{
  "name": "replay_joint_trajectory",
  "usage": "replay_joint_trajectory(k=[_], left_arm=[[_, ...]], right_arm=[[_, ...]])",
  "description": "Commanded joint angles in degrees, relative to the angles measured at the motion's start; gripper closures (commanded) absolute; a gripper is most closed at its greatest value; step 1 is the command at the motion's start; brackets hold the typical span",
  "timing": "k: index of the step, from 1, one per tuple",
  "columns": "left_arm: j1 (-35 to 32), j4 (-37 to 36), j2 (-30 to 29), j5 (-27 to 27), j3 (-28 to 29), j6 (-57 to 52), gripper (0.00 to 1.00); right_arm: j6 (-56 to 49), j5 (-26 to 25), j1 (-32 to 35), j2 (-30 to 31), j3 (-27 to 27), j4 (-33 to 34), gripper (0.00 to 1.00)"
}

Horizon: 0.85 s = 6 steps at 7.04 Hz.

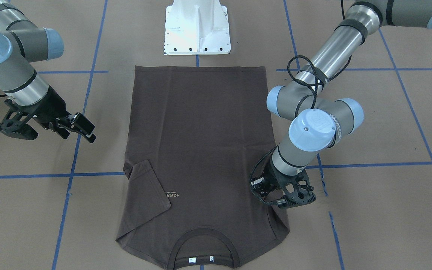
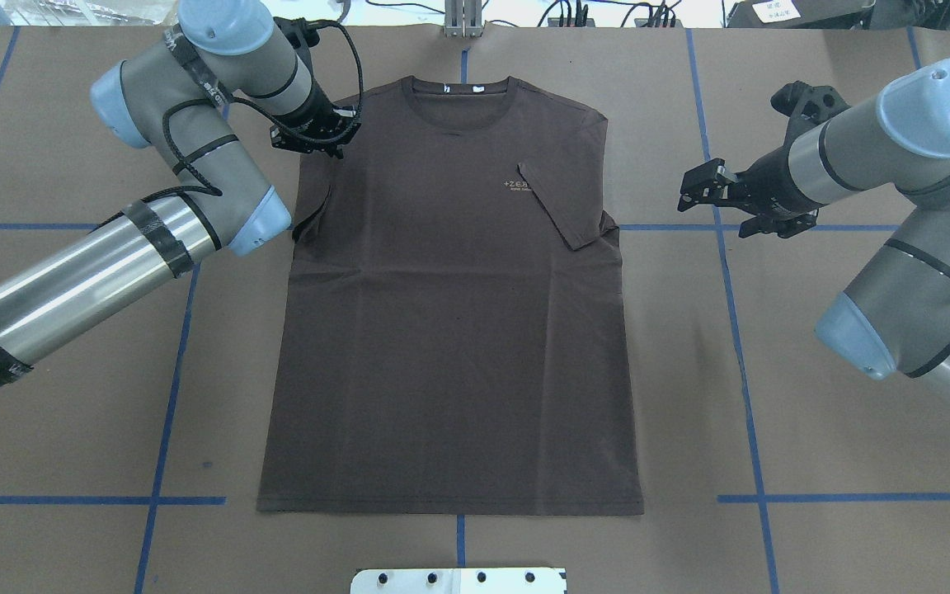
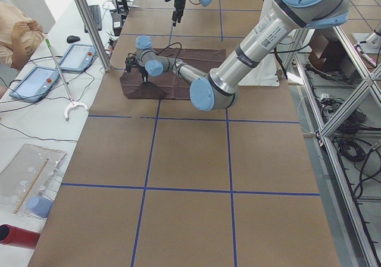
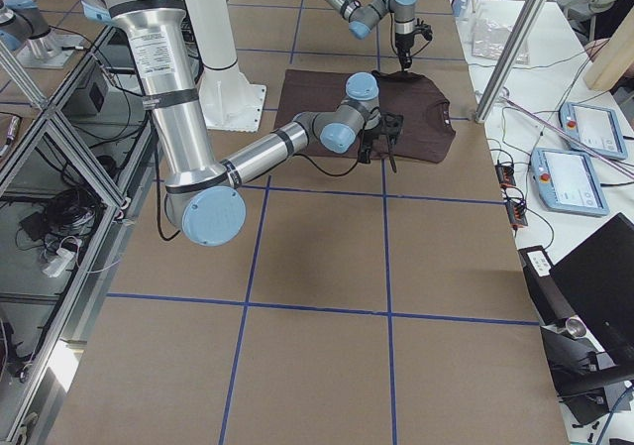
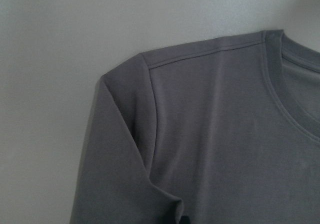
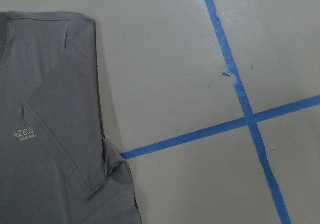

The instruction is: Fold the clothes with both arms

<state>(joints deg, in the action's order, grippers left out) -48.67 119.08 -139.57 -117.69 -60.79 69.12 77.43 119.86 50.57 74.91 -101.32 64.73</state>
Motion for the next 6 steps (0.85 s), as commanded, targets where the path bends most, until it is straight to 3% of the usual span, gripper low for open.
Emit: replay_joint_trajectory(k=[1, 2, 3, 4, 6], left_arm=[[0.24, 0.19, -0.61, -0.08, -1.24, 0.23, 0.44], [0.41, -0.33, 0.26, -0.34, -6.13, 1.27, 0.31], [3.29, -0.16, 5.92, -0.17, -14.44, 4.59, 0.27], [3.75, -0.77, 9.37, -0.43, -21.92, 6.36, 0.27], [4.9, -0.86, 15.97, -0.34, -31.8, 6.64, 0.27]], right_arm=[[0.09, 0.37, 0.05, 0.24, -0.54, -0.13, 0.0], [0.7, -0.24, -0.38, -0.63, -0.72, 0.4, 0.0], [0.7, 0.98, -0.3, -0.64, -1.24, 0.14, 0.0], [1.57, -4.06, -3.34, 0.66, -4.73, 1.27, 0.0], [13.71, -13.55, -17.27, 1.55, -12.89, 9.87, 0.0]])
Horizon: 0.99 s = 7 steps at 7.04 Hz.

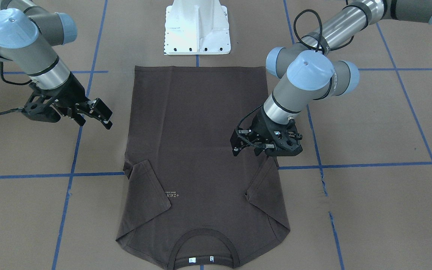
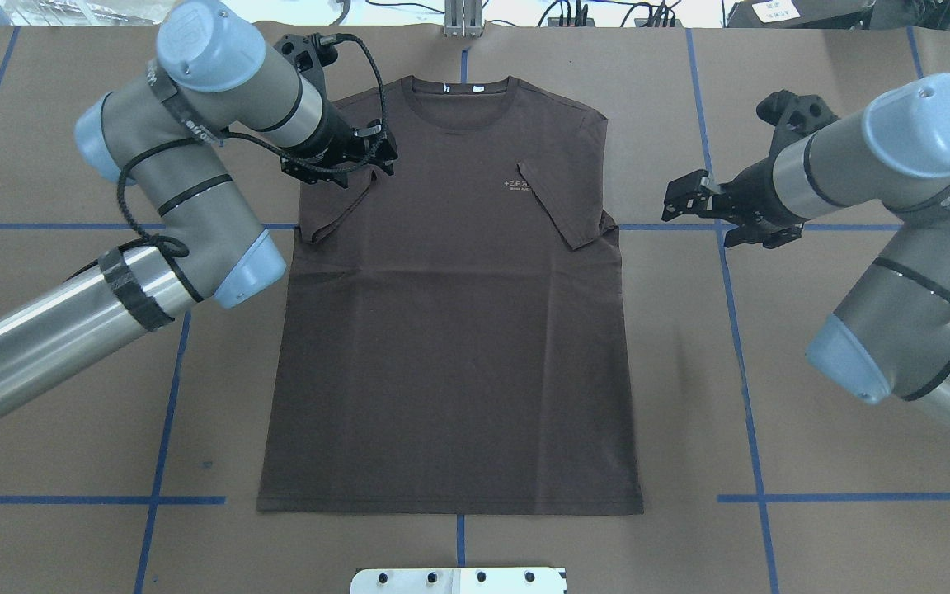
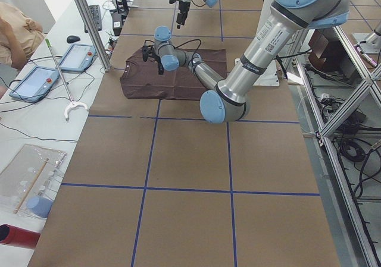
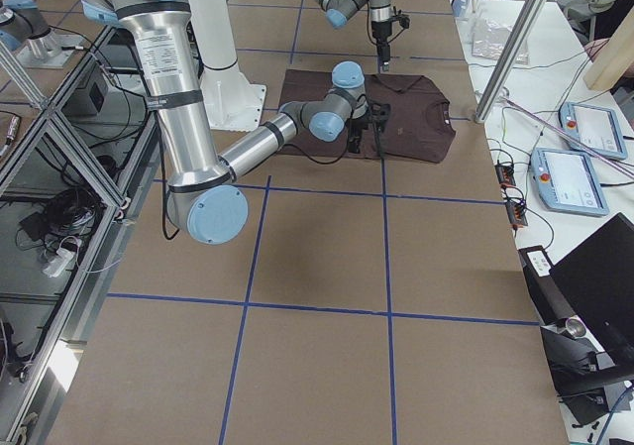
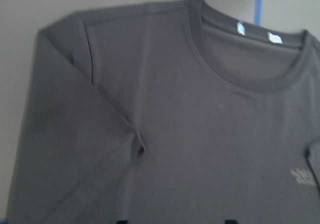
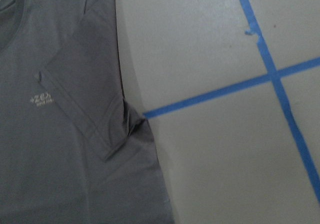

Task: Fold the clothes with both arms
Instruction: 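Move the right gripper down to the hem corner nearest the robot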

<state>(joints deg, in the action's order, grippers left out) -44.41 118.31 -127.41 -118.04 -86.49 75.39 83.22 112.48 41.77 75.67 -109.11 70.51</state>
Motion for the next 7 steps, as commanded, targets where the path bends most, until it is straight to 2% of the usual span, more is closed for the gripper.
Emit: replay_joint_trajectory(k=[1, 2, 4, 5, 7], left_arm=[[0.9, -0.09, 4.88, 0.09, -7.71, 0.38, 0.27], [0.99, -0.09, 5.07, 0.09, -7.64, 0.2, 0.27], [0.99, -0.09, 5.07, 0.0, -7.73, 0.37, 0.27], [0.99, -0.01, 5.15, 0.0, -7.55, 0.29, 0.27], [0.99, -0.01, 5.15, 0.26, -7.73, 0.29, 0.27]], right_arm=[[16.72, -10.14, -16.55, 1.76, -7.41, 5.33, 0.0], [23.16, -22.79, -26.21, 1.42, -7.6, 5.78, 0.03], [32.75, -27.9, -34.0, 1.15, -11.73, 16.53, 0.15], [35.06, -31.33, -37.69, 1.67, -11.91, 18.33, 0.22], [36.31, -31.97, -39.66, 2.9, -11.82, 18.61, 0.26]])
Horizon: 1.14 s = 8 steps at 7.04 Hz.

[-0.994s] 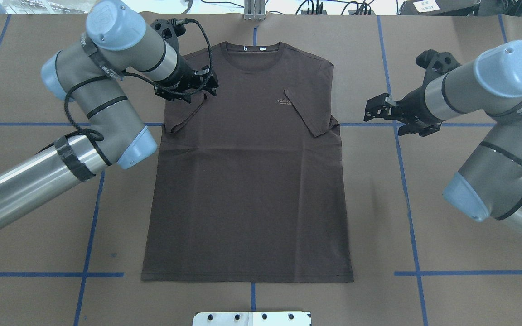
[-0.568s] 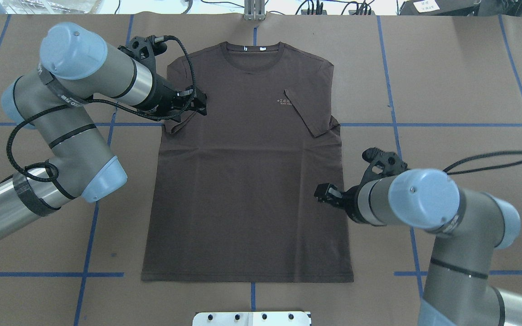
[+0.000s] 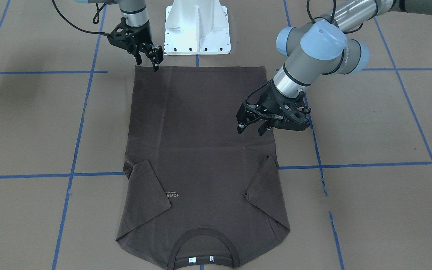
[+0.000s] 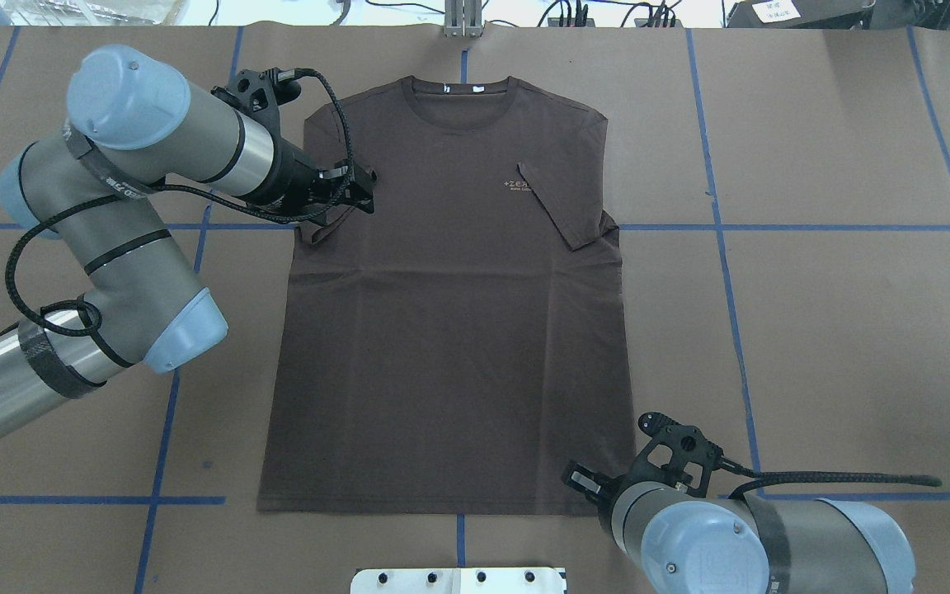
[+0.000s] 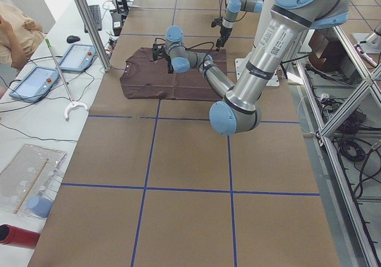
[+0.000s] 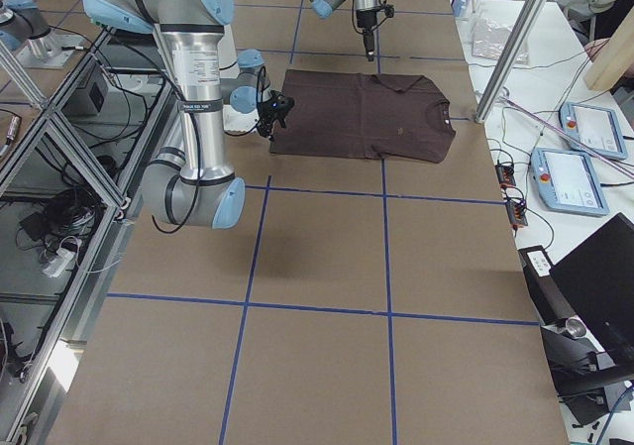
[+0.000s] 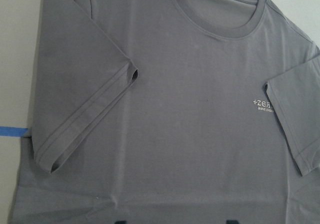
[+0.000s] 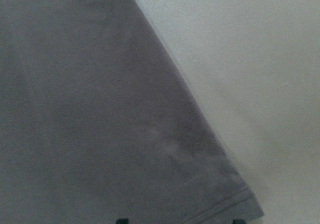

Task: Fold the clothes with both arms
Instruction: 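Move the right gripper down to the hem corner nearest the robot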

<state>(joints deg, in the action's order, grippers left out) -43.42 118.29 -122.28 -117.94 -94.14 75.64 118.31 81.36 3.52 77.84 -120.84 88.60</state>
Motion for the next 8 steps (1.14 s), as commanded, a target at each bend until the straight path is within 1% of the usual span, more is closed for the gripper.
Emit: replay_joint_trajectory(k=[1, 5, 6, 7, 8], left_arm=[[0.0, 0.01, -0.07, 0.16, -0.17, 0.03, 0.27], [0.0, 0.01, -0.07, 0.34, -0.17, 0.03, 0.27], [0.0, 0.1, 0.02, 0.34, -0.08, -0.06, 0.27], [0.0, 0.1, 0.02, 0.34, -0.08, -0.06, 0.27], [0.0, 0.1, 0.02, 0.34, 0.35, -0.06, 0.27]], right_arm=[[1.48, -0.68, -1.5, 1.08, 0.34, 0.7, 0.26], [1.48, -0.42, -1.32, 2.66, 1.65, 0.79, 0.27], [1.48, -0.33, -1.41, 2.75, 1.83, 0.79, 0.38], [1.74, -0.33, -1.41, 2.75, 2.27, 0.7, 0.75], [2.62, -0.33, -1.24, 2.84, 2.01, 0.7, 1.0]])
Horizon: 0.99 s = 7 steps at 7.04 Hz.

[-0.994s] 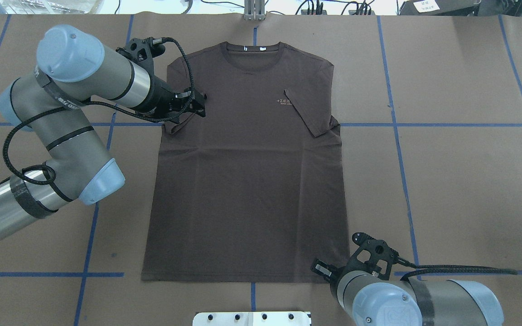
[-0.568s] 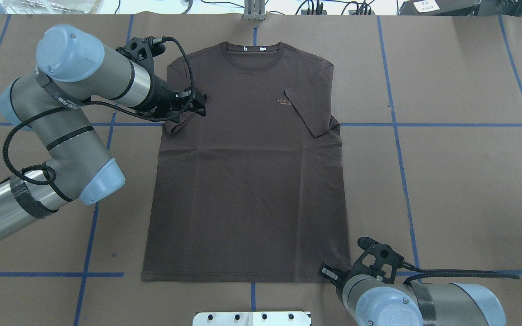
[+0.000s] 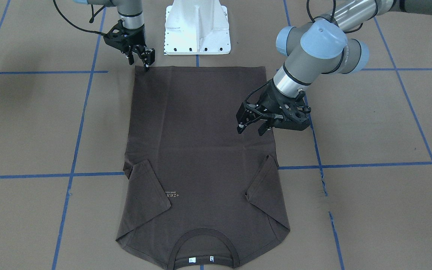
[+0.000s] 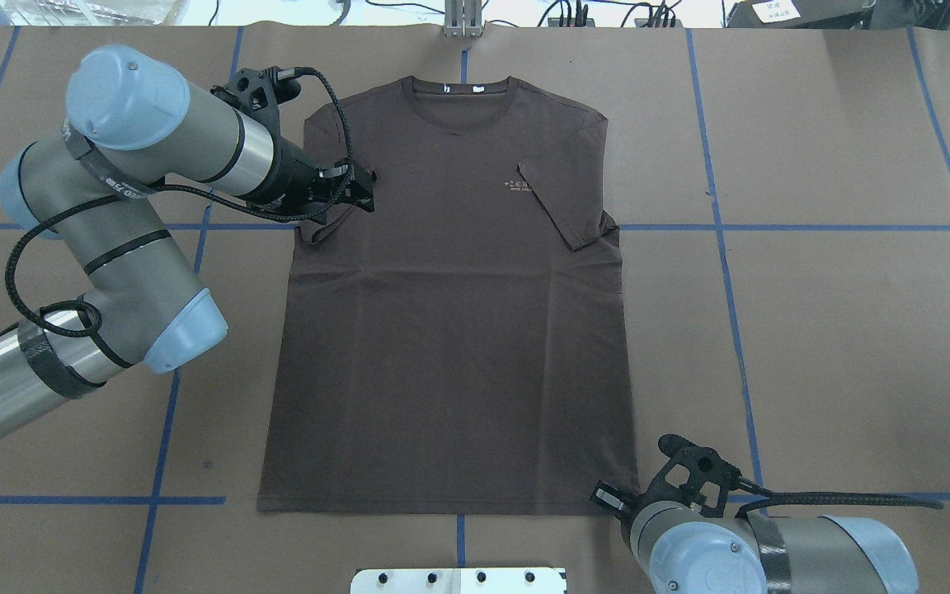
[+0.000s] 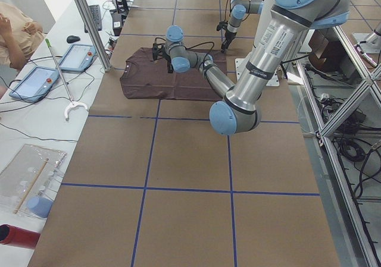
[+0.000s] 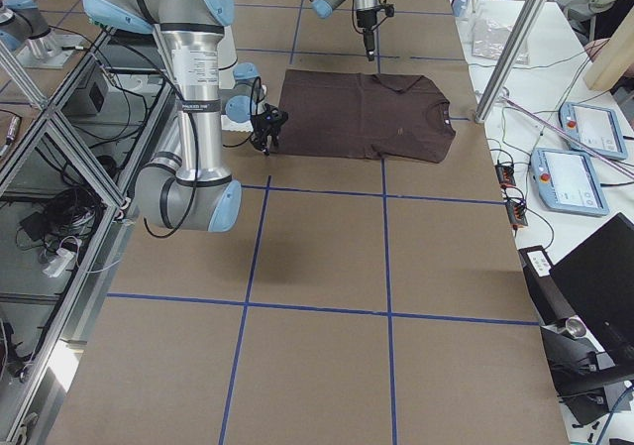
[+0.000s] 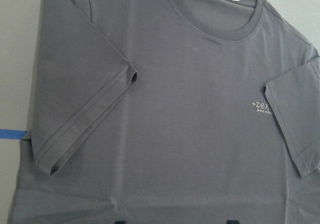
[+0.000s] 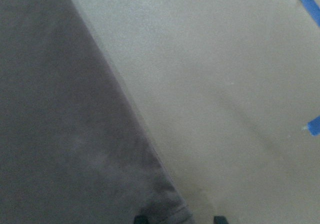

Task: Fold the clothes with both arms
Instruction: 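Move the right gripper down to the hem corner nearest the robot, then move the left gripper to the other hem corner nearest the robot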

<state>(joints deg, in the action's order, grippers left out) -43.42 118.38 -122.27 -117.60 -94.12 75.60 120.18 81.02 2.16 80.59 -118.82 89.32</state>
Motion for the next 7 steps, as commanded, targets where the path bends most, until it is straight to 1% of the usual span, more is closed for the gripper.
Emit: replay_joint_trajectory(k=[1, 3, 4, 5, 6, 7], left_arm=[[0.0, 0.18, 0.01, 0.0, 0.6, -0.1, 0.27], [0.61, 0.27, 0.45, 0.0, 0.6, -0.1, 0.27], [1.14, 0.19, 1.23, 0.26, -0.35, 0.34, 0.24], [3.93, 0.1, 4.9, 3.4, -5.06, 4.0, 0.24], [8.91, -0.16, 10.85, 7.43, -11.98, 9.86, 0.2], [12.36, -1.04, 13.26, 7.99, -15.18, 17.49, 0.2]], right_arm=[[0.68, 0.1, 0.21, 0.09, -0.27, 0.06, 1.0], [0.76, 0.1, 0.22, 0.1, -1.06, 0.06, 1.0], [0.68, 0.1, 0.22, 0.01, -1.32, 0.15, 1.0], [0.41, 0.28, 0.39, 0.01, -3.07, 0.15, 1.0], [0.5, 1.15, 1.87, 0.09, -5.0, 0.41, 1.0], [0.24, 1.94, 1.8, -0.34, -6.15, 2.15, 1.0]])
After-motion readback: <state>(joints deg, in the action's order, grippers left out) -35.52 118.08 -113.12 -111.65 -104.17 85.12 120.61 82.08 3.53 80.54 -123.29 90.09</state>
